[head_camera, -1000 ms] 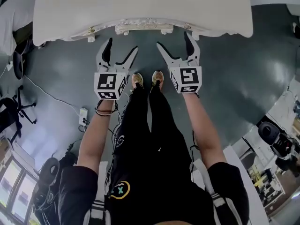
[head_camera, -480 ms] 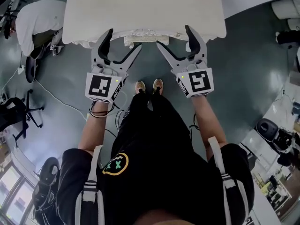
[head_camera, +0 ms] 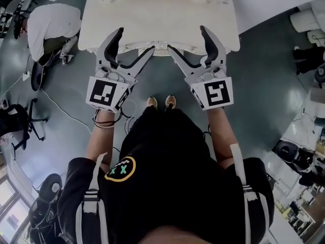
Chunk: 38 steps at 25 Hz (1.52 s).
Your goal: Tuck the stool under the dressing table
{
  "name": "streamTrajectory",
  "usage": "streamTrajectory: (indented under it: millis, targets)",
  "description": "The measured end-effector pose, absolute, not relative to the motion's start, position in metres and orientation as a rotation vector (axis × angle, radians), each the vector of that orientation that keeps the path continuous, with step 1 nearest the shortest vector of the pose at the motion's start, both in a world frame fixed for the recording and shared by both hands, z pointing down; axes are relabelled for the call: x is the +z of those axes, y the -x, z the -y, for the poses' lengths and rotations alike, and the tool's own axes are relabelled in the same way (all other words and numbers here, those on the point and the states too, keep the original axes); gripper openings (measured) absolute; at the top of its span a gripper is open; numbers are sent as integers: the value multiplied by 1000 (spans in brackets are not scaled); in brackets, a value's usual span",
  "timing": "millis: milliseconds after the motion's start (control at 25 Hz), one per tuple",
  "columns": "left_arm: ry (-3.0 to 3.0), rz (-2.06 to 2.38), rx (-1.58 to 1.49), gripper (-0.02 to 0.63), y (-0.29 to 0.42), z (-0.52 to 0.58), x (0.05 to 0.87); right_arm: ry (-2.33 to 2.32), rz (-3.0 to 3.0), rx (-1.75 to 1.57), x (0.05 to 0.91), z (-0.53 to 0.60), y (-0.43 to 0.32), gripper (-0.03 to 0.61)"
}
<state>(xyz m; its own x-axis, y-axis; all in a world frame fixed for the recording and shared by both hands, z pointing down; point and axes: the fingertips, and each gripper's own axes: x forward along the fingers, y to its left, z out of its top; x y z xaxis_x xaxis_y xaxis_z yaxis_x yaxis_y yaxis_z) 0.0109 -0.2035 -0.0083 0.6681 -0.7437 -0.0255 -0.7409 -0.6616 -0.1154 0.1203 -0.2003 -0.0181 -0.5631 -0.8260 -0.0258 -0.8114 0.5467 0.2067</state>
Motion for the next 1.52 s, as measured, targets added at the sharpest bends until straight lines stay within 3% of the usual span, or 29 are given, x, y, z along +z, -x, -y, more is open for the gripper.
streamTrajectory:
  millis: [80,320,520,640,760,960,1520]
  targets:
    - [2766,-1211,-46,391,-18,201,-11,-1407,2700,-310,-20,198,-124,409]
    - [2780,-1185,-66,265,-17,207,-12,-1384,2716,-307,-25,203,-119,332]
    - [2763,-1177,-83,87,-17,214,-14,-1377,2757,-321,-33,208,-113,219]
    - [2754,-1160,-98,33,-19,218,-15,-1355,2760,-345,-32,211,-111,128]
    - [2784,-1129,-97,23,-23,220,-15,-1332,2769,-349,-32,213,-107,69]
    - [2793,-1100,-111,23,-28,227,-15,-1326,2763,-337,-28,221,-107,23]
    - [2791,-1100,-124,23,-33,229,-14,-1275,2766,-345,-24,223,-105,20]
